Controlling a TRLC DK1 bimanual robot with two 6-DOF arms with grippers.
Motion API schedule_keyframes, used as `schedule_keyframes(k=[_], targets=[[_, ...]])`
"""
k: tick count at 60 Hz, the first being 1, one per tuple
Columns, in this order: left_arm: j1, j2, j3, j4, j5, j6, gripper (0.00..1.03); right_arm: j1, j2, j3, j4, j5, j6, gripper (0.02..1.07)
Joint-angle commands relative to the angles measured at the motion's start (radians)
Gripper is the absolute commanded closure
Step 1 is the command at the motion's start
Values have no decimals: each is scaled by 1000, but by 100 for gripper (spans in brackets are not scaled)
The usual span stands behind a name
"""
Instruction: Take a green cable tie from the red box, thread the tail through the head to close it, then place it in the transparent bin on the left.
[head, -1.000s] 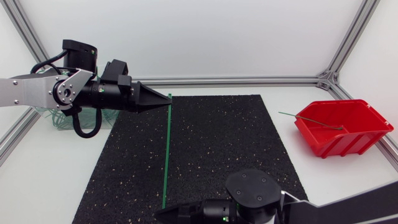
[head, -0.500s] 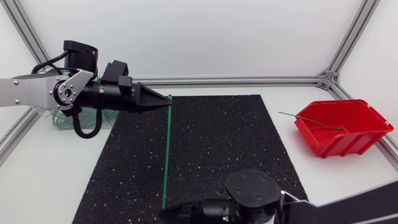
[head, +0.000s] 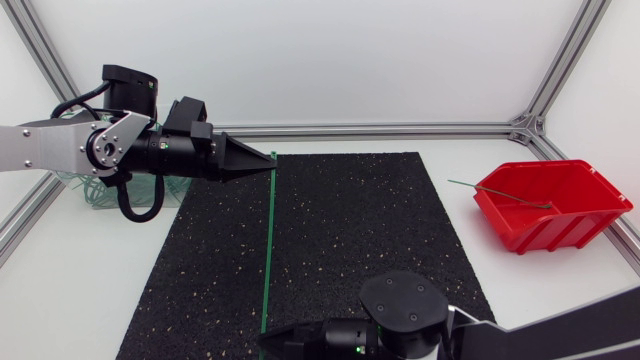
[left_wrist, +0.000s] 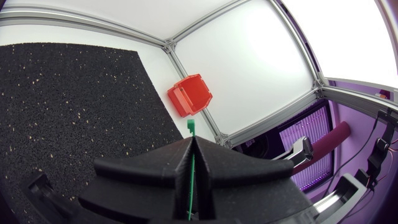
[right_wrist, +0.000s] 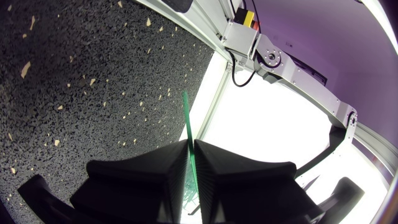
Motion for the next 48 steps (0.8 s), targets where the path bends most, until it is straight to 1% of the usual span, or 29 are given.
schedule_keyframes(k=[1, 10, 14, 21, 27, 32, 37, 43, 48], targets=[[-4, 16, 24, -7, -1, 22, 100, -5, 13, 12, 16, 9, -30, 102], [-2, 14, 20, -7, -1, 29, 100, -4, 5, 9, 11, 47, -20, 102], [-2, 10, 14, -7, 1, 30, 100, 10, -12, 15, 10, 81, 51, 102], [2, -12, -2, -6, -1, 38, 100, 58, -45, 58, -19, 192, 290, 102], [2, -33, -23, -6, -9, 47, 100, 70, -53, 78, -27, 264, 471, 102], [1, -49, -34, -6, -16, 49, 100, 75, -65, 80, -33, 305, 600, 102], [-5, -69, -46, -6, -24, 49, 100, 81, -117, 103, -104, 331, 766, 102], [-19, -90, -61, -6, -33, 47, 100, 78, -177, 138, -232, 339, 950, 102], [-28, -110, -78, -6, -47, 47, 100, 73, -203, 143, -269, 339, 1083, 102]])
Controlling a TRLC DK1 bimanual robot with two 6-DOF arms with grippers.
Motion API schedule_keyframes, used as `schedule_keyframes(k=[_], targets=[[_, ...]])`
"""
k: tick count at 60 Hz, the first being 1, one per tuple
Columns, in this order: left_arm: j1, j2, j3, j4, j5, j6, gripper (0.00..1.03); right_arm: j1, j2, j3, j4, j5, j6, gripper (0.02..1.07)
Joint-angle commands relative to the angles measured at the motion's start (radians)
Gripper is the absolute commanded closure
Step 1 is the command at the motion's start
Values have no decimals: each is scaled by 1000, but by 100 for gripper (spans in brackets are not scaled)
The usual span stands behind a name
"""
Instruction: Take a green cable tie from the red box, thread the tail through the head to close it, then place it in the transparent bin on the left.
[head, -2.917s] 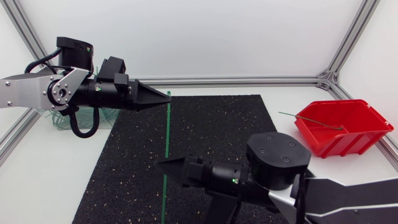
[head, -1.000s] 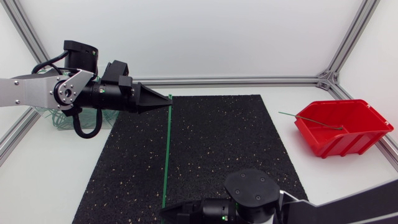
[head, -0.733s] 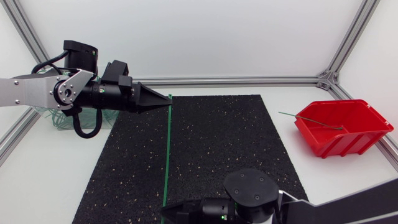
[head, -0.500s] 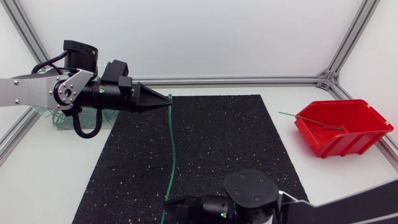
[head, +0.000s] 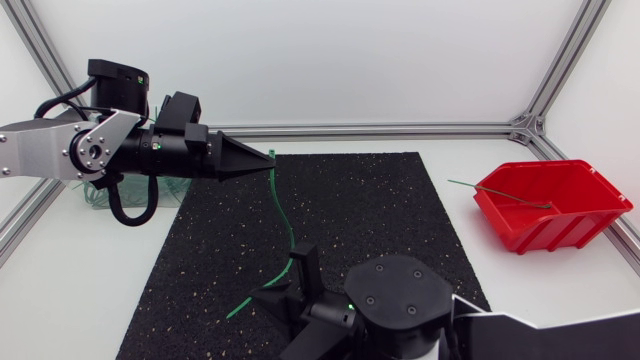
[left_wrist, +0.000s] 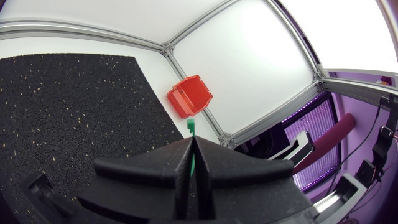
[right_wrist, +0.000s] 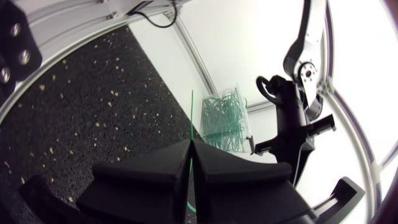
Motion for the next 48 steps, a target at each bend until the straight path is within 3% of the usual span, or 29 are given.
schedule_keyframes(k=[1, 5, 16, 38, 44, 48], targets=[[-17, -37, -44, -6, -15, 20, 100, 1, -41, 25, -40, 9, 191, 102], [-20, -52, -57, -4, -21, 20, 100, -1, -70, 34, -102, 5, 306, 102], [-41, -90, -88, -3, -44, 17, 100, 10, -108, 42, -220, 29, 425, 102], [-46, -153, -125, -3, -47, -3, 100, 15, -147, -2, -189, 44, 651, 102], [-46, -164, -134, -4, -49, -6, 100, 25, -159, 39, -257, 40, 778, 102], [-47, -173, -142, -3, -51, -6, 100, 28, -168, 96, -373, 32, 867, 102]])
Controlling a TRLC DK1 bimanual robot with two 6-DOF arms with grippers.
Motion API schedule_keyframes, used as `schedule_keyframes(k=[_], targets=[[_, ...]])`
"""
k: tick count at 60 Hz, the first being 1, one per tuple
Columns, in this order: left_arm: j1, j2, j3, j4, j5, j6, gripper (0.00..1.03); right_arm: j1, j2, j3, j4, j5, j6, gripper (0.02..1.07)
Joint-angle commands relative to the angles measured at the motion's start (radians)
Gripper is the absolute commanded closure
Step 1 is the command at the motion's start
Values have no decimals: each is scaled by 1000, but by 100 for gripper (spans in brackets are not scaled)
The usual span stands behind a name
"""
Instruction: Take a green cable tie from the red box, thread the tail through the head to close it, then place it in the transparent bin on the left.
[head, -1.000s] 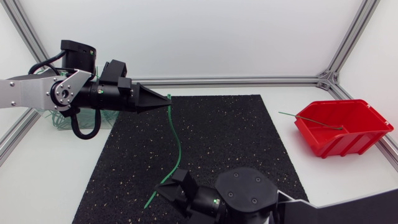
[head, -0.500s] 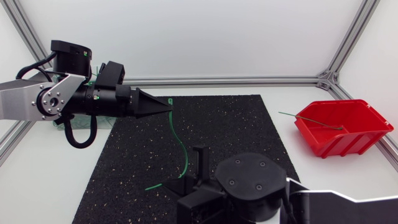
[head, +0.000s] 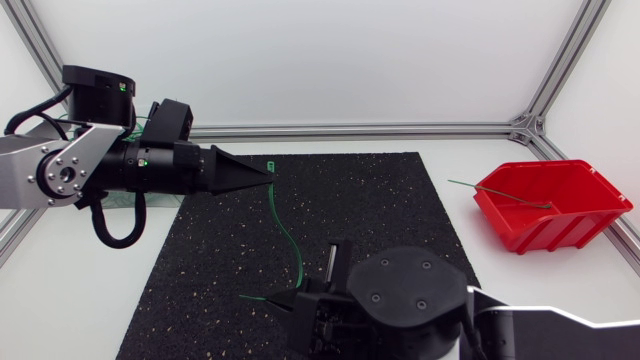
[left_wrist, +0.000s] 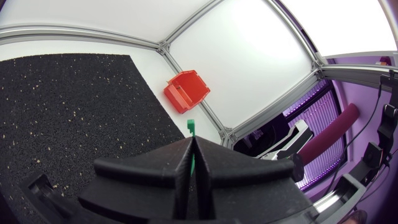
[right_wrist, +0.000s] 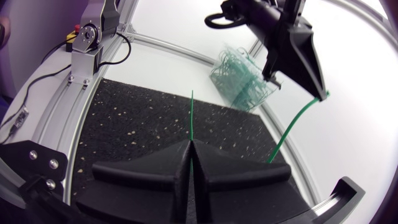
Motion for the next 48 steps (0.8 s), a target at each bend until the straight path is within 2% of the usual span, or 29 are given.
schedule_keyframes(k=[1, 4, 10, 13, 21, 48], targets=[[-10, -28, -33, -3, -5, -15, 100, 7, -21, 83, -110, -17, 164, 102], [-10, -34, -40, 0, -7, -16, 100, -16, -42, 131, -204, -100, 247, 102], [-21, -44, -54, 5, -17, -16, 100, -62, -71, 211, -336, -189, 360, 102], [-24, -52, -59, 6, -19, -16, 100, -65, -81, 260, -428, -202, 389, 102], [-33, -69, -71, 16, -27, -29, 100, -55, -125, 329, -527, -194, 414, 102], [-61, -112, -80, 20, -47, -66, 100, -22, -237, 435, -656, -185, 469, 102]])
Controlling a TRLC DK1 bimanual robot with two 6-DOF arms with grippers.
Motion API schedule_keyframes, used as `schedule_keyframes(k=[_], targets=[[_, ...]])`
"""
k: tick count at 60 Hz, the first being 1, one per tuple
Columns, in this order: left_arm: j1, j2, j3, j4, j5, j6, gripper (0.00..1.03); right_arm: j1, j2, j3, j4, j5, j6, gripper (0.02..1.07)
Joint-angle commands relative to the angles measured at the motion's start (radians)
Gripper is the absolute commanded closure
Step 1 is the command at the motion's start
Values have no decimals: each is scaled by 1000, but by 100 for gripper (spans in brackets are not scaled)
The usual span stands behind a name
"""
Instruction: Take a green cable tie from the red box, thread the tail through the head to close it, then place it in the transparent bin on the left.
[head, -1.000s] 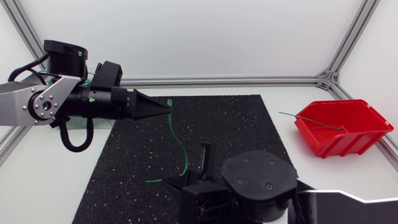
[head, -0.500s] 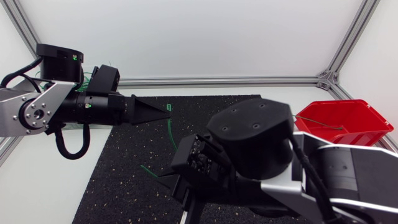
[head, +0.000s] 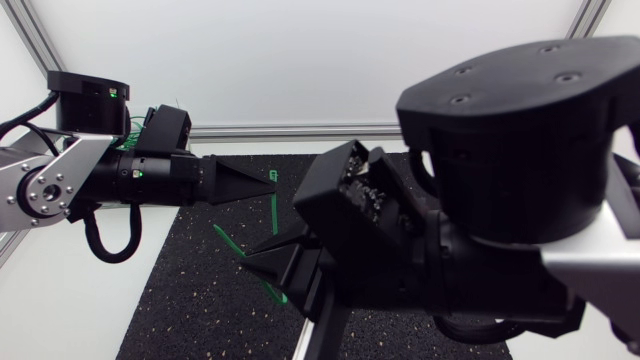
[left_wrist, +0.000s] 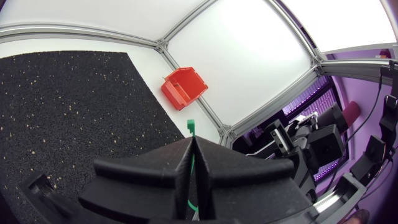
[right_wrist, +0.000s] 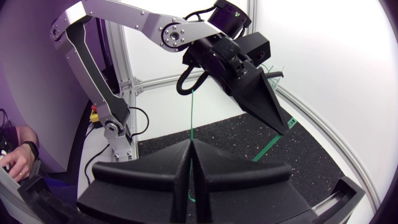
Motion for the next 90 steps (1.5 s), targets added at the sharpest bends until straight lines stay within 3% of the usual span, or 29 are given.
schedule_keyframes(k=[1, 17, 60, 65, 74, 90], targets=[[-14, -25, -23, 9, -1, -26, 100, 16, -28, 40, -34, 6, 24, 102], [-22, -54, -41, 9, -4, -35, 100, 56, -69, 66, -62, 47, 54, 102], [-77, -114, -79, 38, -55, -71, 100, 39, -88, 175, -261, 150, 214, 102], [-77, -120, -84, 40, -56, -74, 100, 39, -65, 190, -326, 153, 229, 102], [-77, -131, -95, 40, -56, -74, 100, 28, -35, 216, -352, 70, 372, 102], [-77, -172, -122, 57, -63, -74, 100, -1, -28, 245, -355, 23, 471, 102]])
